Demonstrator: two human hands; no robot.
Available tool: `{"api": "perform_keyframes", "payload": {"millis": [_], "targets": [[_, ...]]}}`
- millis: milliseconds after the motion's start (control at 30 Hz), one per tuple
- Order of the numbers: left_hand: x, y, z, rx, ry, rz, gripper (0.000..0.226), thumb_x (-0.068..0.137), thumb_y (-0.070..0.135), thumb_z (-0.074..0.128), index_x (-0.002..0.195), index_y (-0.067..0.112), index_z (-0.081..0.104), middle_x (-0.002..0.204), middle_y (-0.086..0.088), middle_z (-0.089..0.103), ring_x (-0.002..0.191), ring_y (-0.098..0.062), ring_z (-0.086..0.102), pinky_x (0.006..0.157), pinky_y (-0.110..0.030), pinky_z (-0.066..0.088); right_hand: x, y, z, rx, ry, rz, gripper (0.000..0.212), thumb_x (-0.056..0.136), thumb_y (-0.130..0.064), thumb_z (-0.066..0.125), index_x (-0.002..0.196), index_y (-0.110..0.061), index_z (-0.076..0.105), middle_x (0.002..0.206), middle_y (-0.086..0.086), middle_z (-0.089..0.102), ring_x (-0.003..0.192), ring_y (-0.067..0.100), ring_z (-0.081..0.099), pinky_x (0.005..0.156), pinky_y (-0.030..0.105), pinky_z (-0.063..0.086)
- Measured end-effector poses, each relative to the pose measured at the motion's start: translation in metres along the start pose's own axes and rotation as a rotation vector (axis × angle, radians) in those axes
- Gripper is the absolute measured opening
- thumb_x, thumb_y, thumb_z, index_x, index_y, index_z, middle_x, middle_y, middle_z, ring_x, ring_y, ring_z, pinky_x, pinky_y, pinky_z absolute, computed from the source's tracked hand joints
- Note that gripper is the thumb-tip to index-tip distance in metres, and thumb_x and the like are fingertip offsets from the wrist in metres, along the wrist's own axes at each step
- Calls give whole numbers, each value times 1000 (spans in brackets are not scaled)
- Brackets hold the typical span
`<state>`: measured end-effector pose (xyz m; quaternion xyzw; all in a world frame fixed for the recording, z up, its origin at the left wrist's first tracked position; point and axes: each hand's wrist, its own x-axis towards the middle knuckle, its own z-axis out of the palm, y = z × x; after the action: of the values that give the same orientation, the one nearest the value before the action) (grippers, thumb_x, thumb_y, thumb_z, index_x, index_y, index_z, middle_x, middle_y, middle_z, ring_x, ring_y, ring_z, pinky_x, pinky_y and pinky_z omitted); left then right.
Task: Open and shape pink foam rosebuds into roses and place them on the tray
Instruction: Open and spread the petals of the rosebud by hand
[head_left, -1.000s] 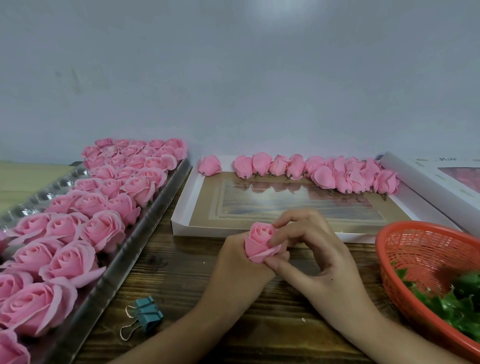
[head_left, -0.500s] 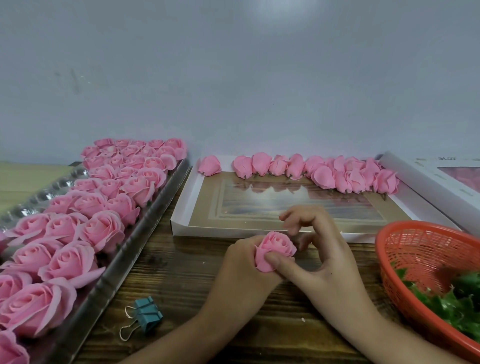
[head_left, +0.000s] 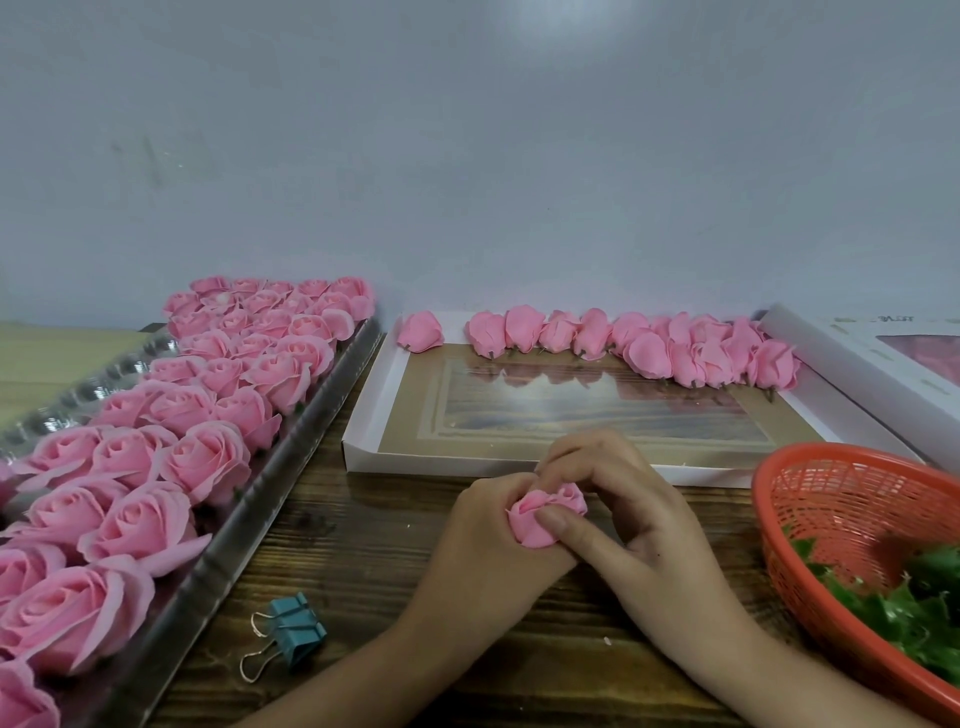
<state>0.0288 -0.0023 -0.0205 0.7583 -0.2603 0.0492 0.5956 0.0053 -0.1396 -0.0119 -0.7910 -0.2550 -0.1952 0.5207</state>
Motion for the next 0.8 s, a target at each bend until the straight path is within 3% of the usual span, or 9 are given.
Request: {"api": "perform_keyframes", "payload": {"millis": [200, 233, 333, 433, 500, 600, 667, 767, 800], "targets": [[2, 0, 1, -23, 2, -15, 12, 67, 31, 68, 70, 21, 63, 67, -2, 64, 67, -13, 61, 60, -27, 51, 0, -2, 0, -9, 38, -5, 15, 84, -36, 69, 98, -34, 64, 99, -11, 59, 96, 16, 59, 80, 17, 44], [1, 1, 1, -42, 4, -45, 6, 64, 30, 65, 70, 29, 64, 68, 3, 66, 68, -10, 63, 61, -24, 53, -1, -2, 0, -25, 43, 17, 23, 81, -40, 71, 102, -36, 62, 98, -11, 58, 92, 15, 58, 77, 16, 43], [-3, -2, 3, -11, 9, -64, 30, 67, 15, 58, 71, 45, 62, 70, 21, 66, 67, 3, 62, 59, -12, 50, -3, -3, 1, -48, 30, 65, 35, 75, -46, 74, 105, -38, 58, 98, -10, 58, 90, 15, 57, 74, 15, 43], [6, -15, 7, 43, -45, -157, 44, 84, -7, 58, 62, 31, 56, 56, 21, 59, 60, 4, 56, 65, -16, 41, -2, -5, 2, -77, 4, 29, 23, 81, -44, 71, 98, -33, 61, 98, -9, 59, 96, 18, 58, 75, 17, 43], [6, -21, 9, 36, -132, -257, 35, 87, -14, 48, 63, 12, 52, 47, 15, 54, 54, 8, 55, 67, -14, 38, -2, -5, 2, -97, -2, -1, 15, 85, -40, 68, 95, -30, 63, 97, -10, 58, 97, 18, 58, 77, 17, 42], [3, -9, 6, 65, -20, -189, 42, 78, -2, 59, 61, 36, 55, 58, 26, 61, 60, 12, 57, 58, -9, 46, -2, -5, 1, -110, -24, -26, 8, 91, -36, 63, 94, -29, 65, 99, -12, 57, 101, 16, 58, 83, 16, 42], [-3, -3, 3, 88, 30, -116, 31, 65, 15, 60, 65, 46, 58, 66, 29, 61, 62, 10, 57, 55, -7, 47, -1, -4, 1, -88, -38, -34, 7, 92, -33, 62, 94, -28, 66, 101, -11, 58, 104, 16, 58, 86, 16, 41], [-1, -6, 4, 106, -8, -64, 6, 58, 36, 58, 63, 32, 57, 66, 30, 61, 63, 11, 57, 58, -8, 47, 0, -2, 0, -28, -55, -14, 8, 91, -30, 62, 94, -26, 69, 106, -12, 57, 109, 17, 58, 89, 15, 41], [1, -8, 5, 127, -19, -16, 13, 60, 43, 57, 57, 31, 53, 65, 32, 60, 64, 13, 57, 58, -6, 45, 0, -2, 0, -13, -57, -6, 9, 90, -29, 62, 94, -25, 69, 107, -12, 57, 110, 17, 58, 89, 15, 41]]}}
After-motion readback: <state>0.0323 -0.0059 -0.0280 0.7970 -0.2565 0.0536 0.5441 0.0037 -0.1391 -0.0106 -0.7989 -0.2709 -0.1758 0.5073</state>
